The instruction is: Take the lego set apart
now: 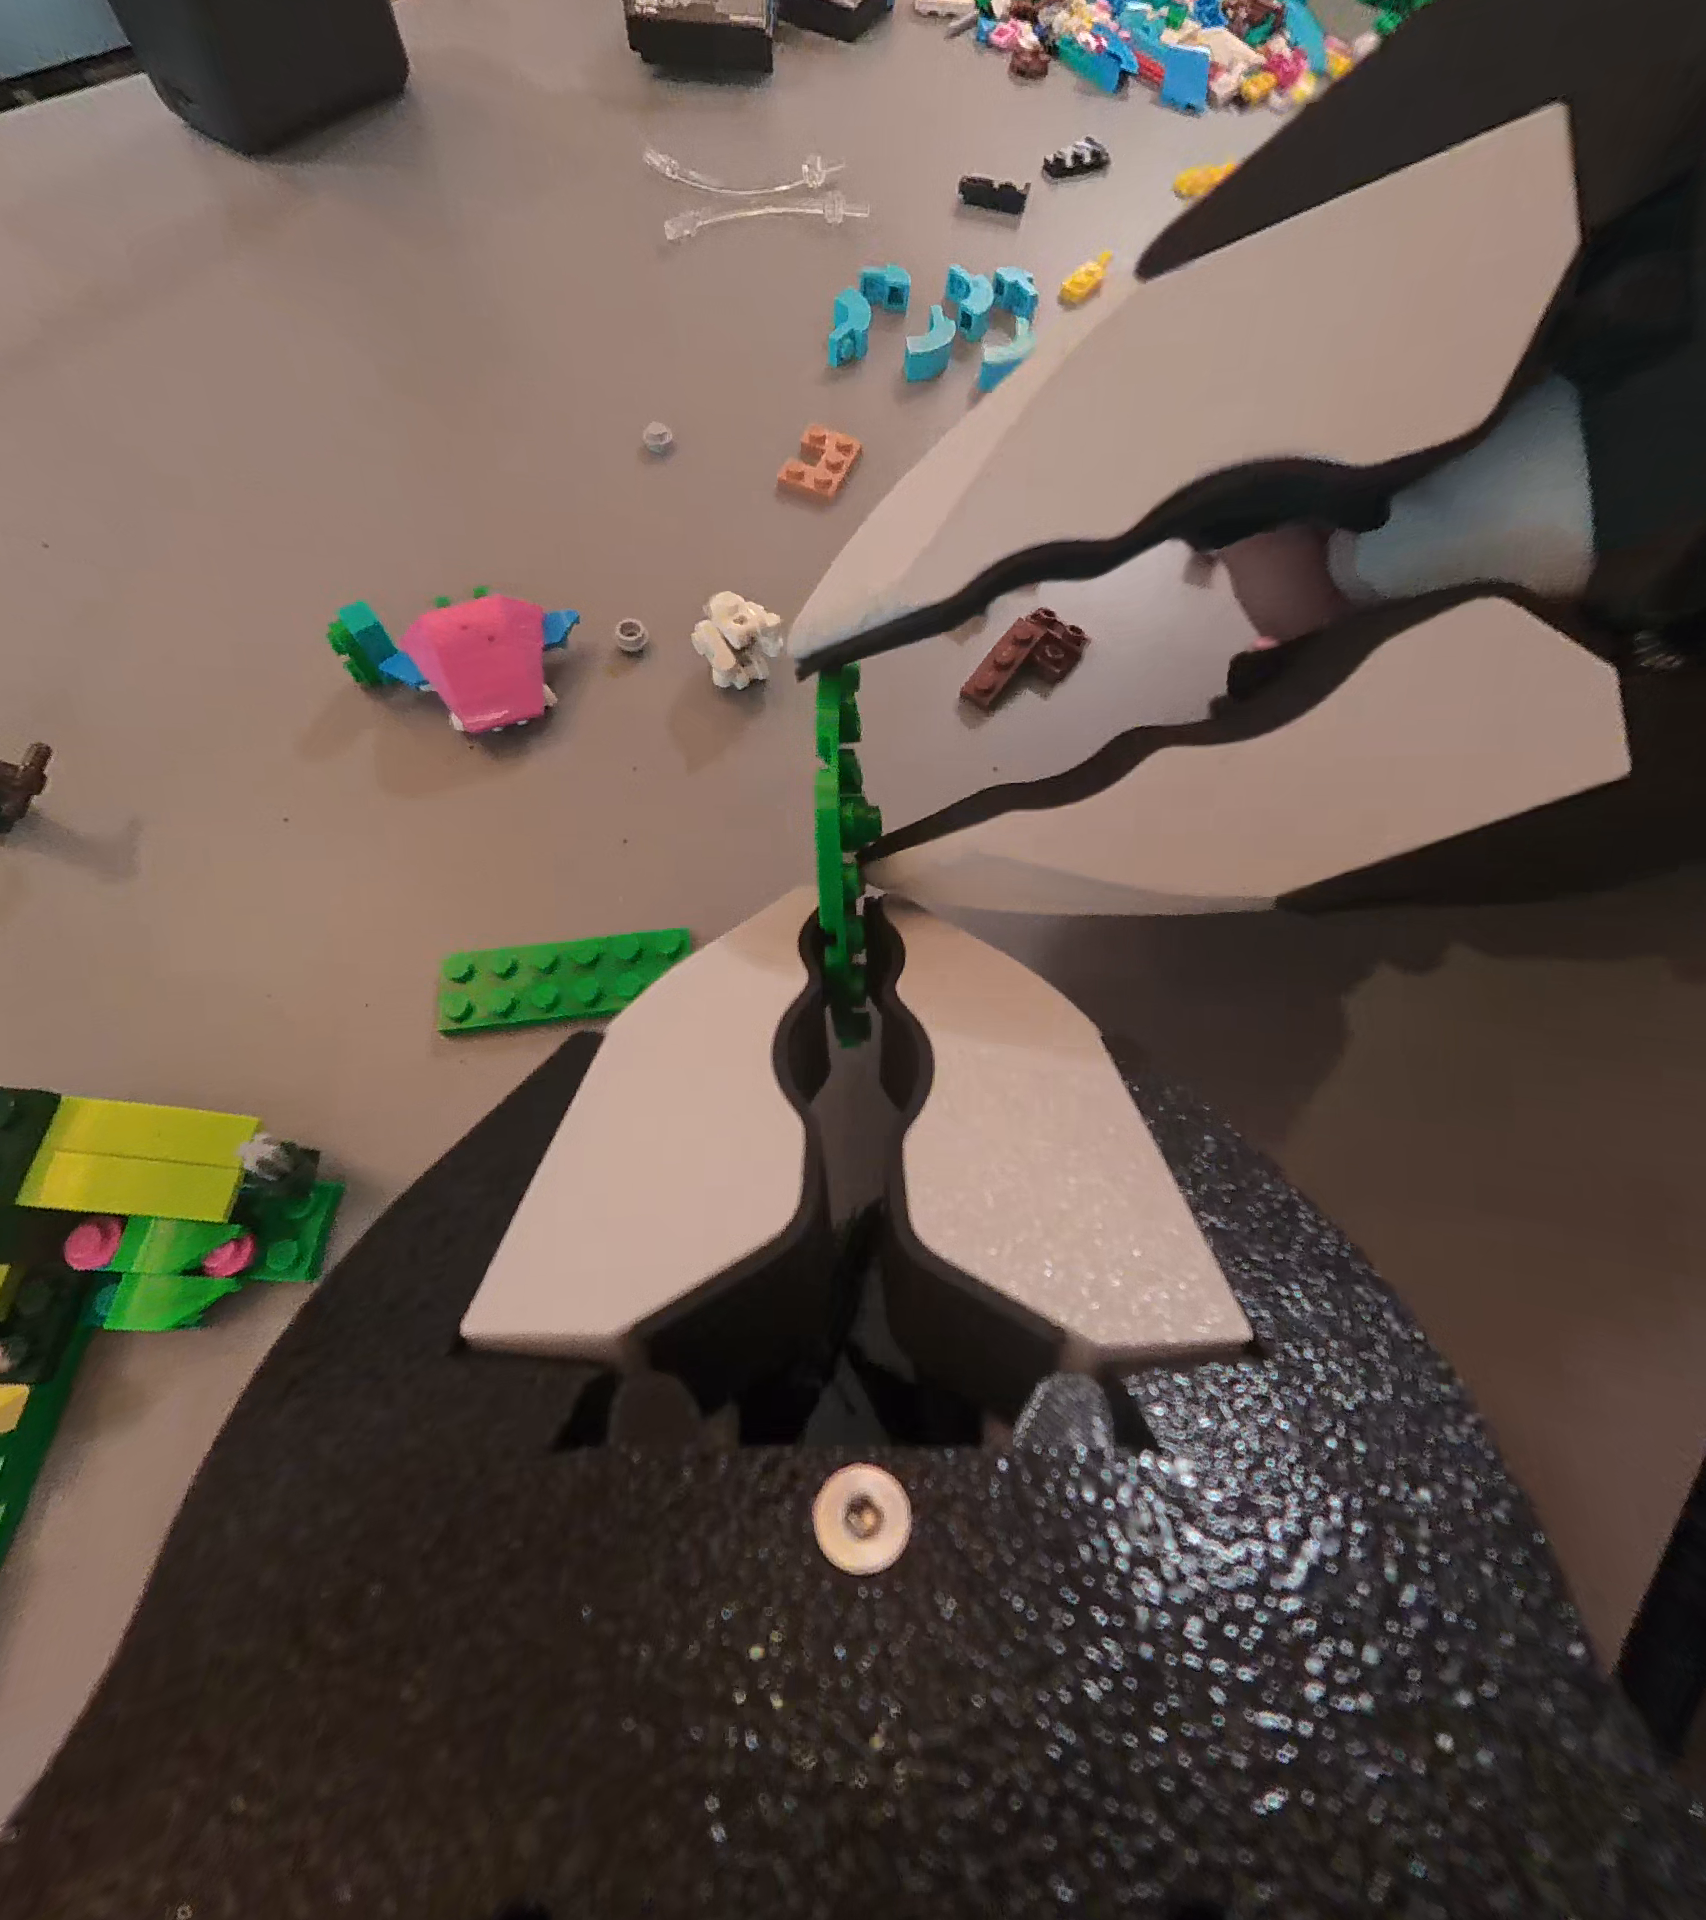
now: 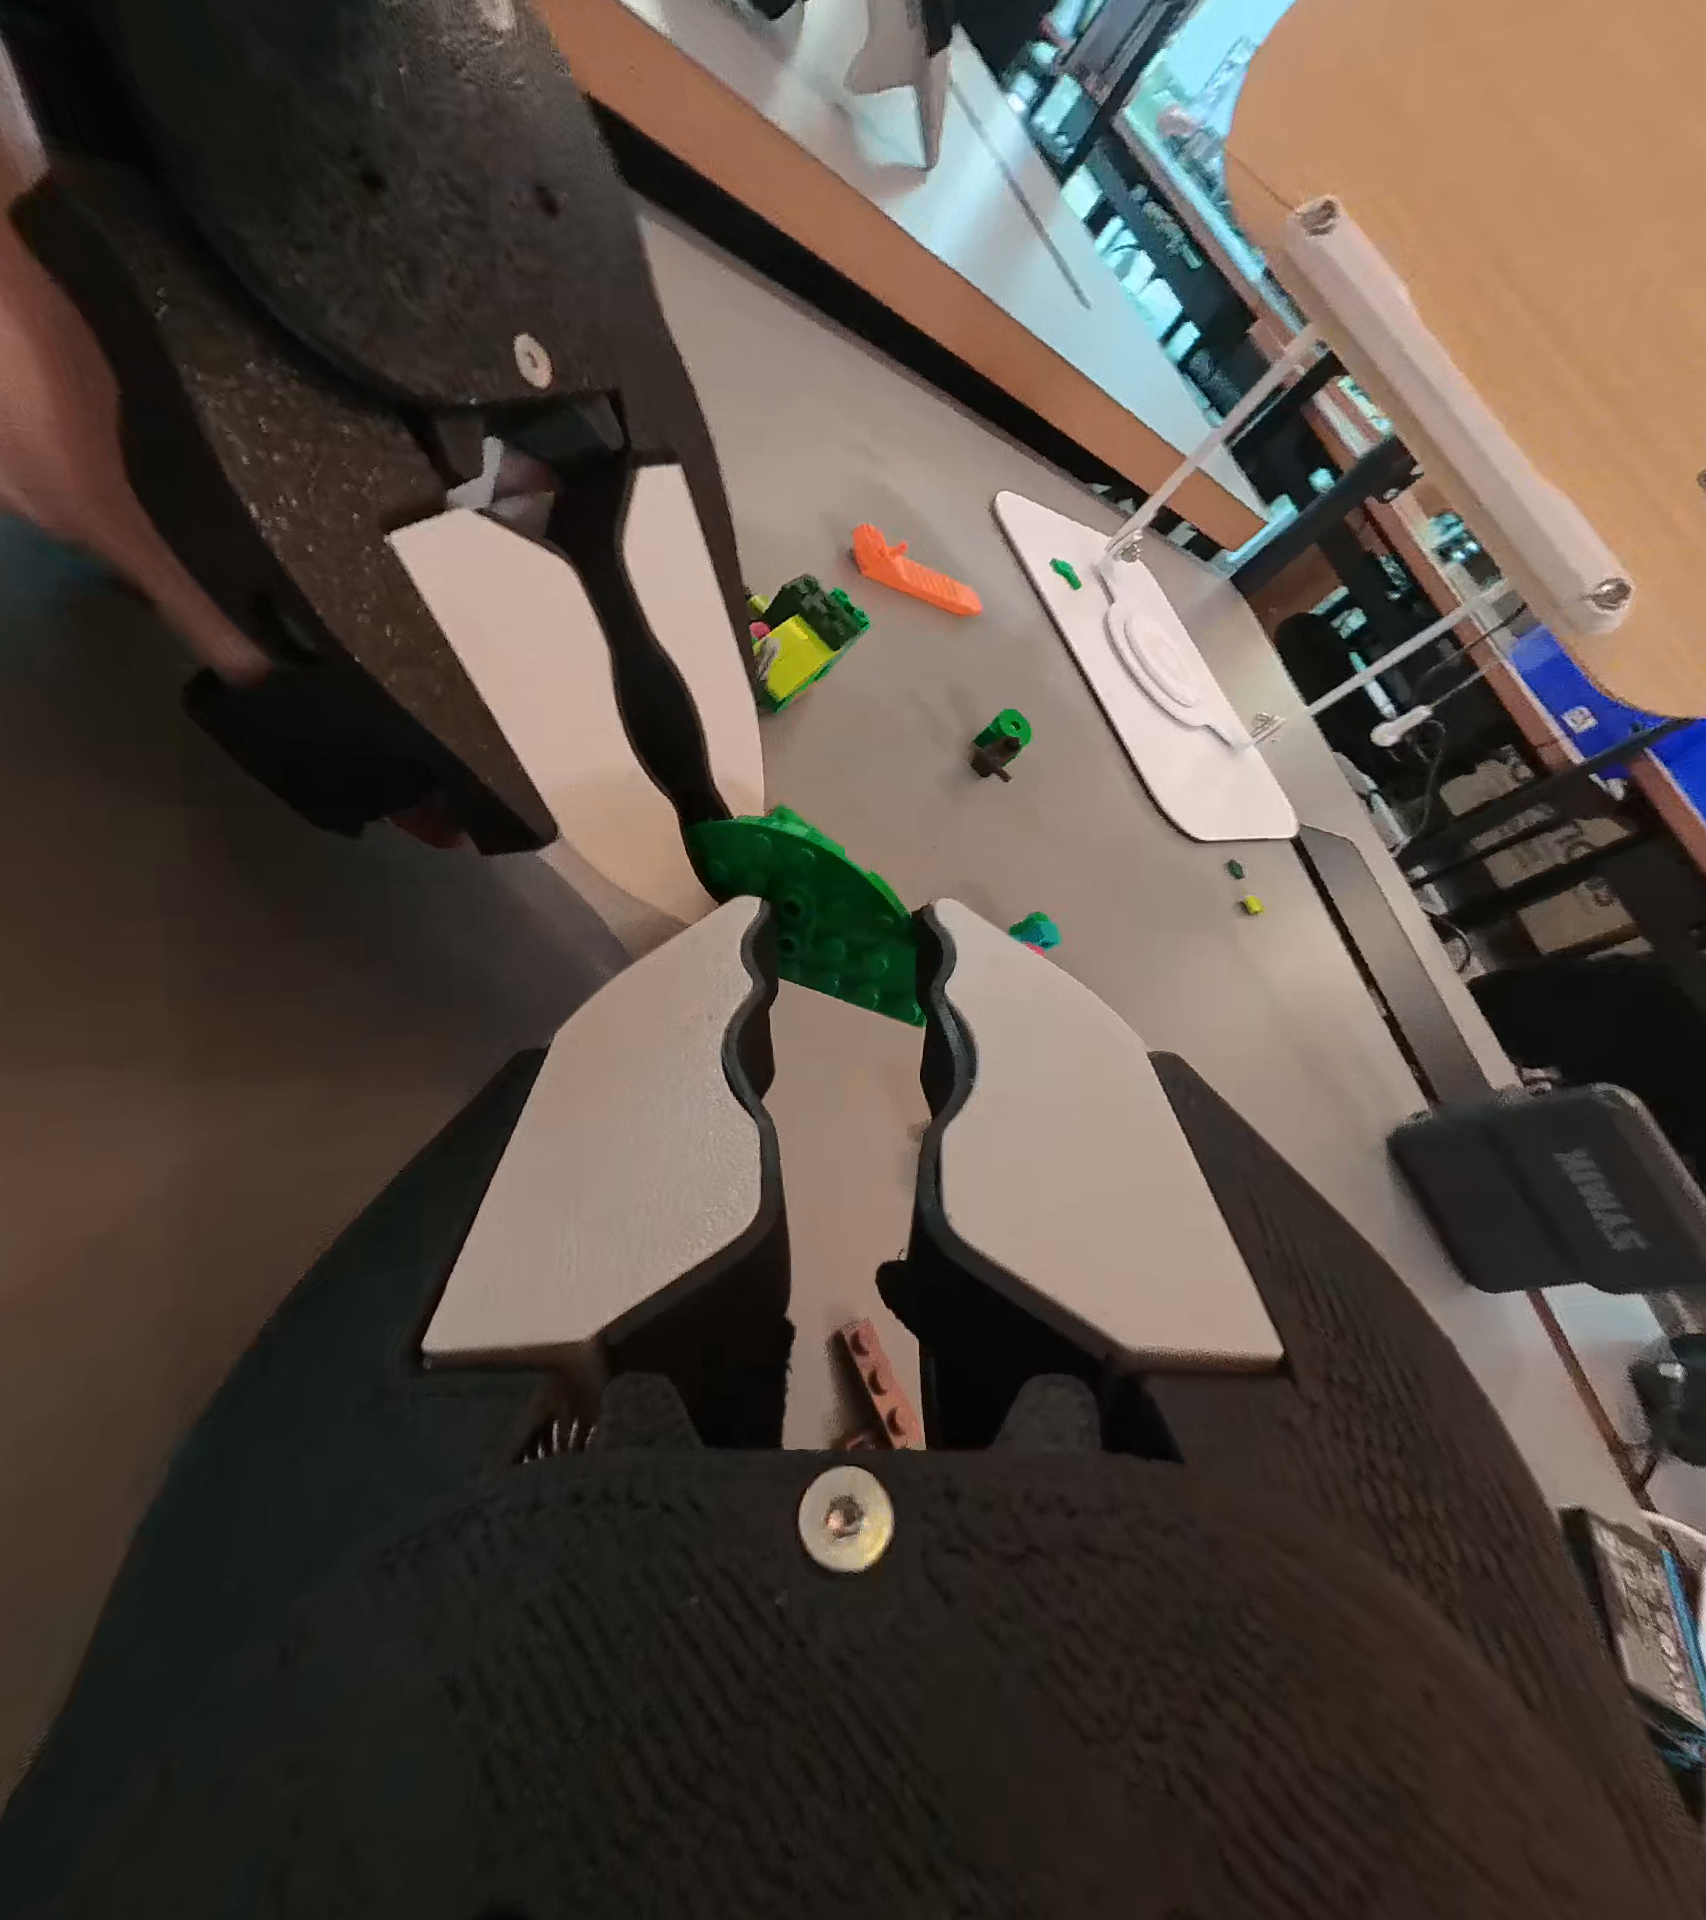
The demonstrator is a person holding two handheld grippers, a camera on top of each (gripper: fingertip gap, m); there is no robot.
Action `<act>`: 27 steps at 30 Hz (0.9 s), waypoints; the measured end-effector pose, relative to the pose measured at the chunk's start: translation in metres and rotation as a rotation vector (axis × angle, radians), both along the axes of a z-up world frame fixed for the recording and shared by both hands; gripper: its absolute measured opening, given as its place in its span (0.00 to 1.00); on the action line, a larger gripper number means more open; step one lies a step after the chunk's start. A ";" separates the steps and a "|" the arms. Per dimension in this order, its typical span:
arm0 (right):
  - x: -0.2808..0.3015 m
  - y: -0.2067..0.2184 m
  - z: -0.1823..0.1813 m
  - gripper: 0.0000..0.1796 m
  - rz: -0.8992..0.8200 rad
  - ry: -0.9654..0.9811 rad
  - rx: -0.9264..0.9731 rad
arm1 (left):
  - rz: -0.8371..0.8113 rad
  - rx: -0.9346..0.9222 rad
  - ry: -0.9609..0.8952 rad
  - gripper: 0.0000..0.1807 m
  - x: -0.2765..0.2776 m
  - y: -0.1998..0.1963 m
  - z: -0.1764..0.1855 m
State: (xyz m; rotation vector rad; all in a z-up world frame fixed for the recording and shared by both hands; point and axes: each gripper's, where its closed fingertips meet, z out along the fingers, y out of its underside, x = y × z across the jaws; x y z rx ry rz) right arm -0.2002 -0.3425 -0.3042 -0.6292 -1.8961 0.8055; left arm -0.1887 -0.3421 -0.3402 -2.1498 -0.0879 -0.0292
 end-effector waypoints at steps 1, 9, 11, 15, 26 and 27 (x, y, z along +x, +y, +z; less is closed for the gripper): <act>0.002 -0.001 -0.002 0.13 0.015 -0.021 0.007 | -0.027 -0.015 0.008 0.02 0.002 -0.001 -0.002; 0.025 -0.006 -0.018 0.03 0.198 -0.164 0.010 | -0.213 -0.122 0.205 0.03 0.011 -0.013 -0.019; 0.024 -0.006 -0.015 0.04 0.195 -0.146 0.001 | -0.201 -0.112 0.150 0.03 0.013 -0.012 -0.017; 0.019 -0.003 -0.010 0.10 0.165 -0.130 -0.084 | -0.124 -0.091 0.075 0.03 0.010 -0.007 -0.014; 0.027 -0.011 -0.015 0.13 0.243 -0.026 0.195 | -0.208 -0.083 -0.195 0.03 0.032 -0.010 -0.011; 0.028 -0.012 -0.016 0.13 0.254 -0.026 0.218 | -0.222 -0.090 -0.201 0.03 0.034 -0.011 -0.012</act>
